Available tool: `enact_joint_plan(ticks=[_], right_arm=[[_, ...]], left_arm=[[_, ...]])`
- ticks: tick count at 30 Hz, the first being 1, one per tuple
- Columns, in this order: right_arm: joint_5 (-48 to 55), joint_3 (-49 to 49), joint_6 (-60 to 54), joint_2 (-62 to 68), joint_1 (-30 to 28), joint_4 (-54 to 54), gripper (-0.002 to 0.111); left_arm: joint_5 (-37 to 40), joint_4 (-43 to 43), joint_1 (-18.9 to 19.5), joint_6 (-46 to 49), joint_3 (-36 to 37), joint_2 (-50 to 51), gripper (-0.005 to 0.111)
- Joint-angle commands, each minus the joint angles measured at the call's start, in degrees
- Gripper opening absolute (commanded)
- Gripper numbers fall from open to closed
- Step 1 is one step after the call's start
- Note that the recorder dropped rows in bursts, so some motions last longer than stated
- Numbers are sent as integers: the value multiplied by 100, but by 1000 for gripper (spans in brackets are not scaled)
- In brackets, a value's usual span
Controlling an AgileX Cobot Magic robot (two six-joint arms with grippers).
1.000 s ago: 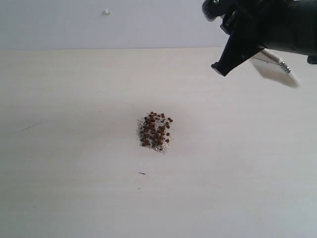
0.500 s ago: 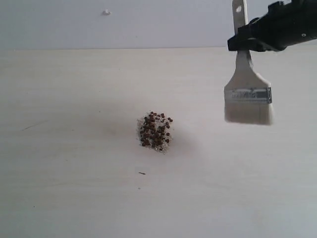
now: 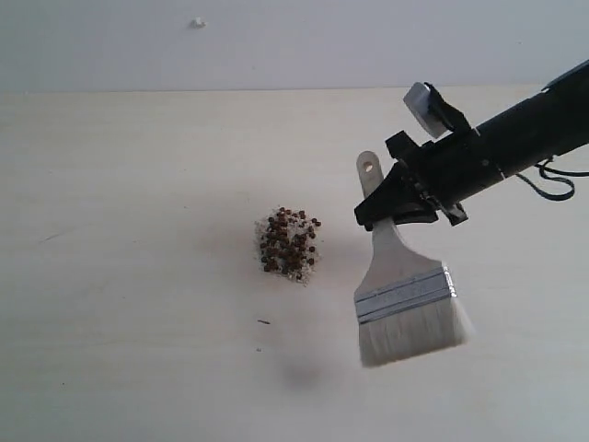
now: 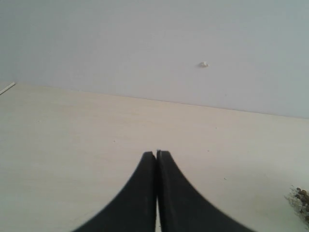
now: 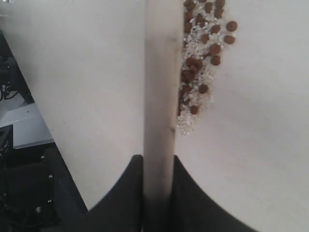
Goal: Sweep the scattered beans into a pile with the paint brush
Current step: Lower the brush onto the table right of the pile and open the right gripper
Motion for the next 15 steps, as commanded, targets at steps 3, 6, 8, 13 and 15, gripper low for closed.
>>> enact_joint_plan(ticks=[3,6,8,13,15], right_arm=[[-250,-39,-244,399,22,361,0],[-302,-39,-320,580,22,375,0],[-407,-39,-366,668,22,375,0],[-418,-39,-366,738,22,361,0],[-398,-39,-377,738,22,361,0]], left_arm=[[-13,-30,20,19,19,-52,0],[-13,-30,20,19,19,-52,0],[-13,-30,20,19,19,-52,0],[-13,-30,20,19,19,-52,0],[-13,-30,20,19,19,-52,0]])
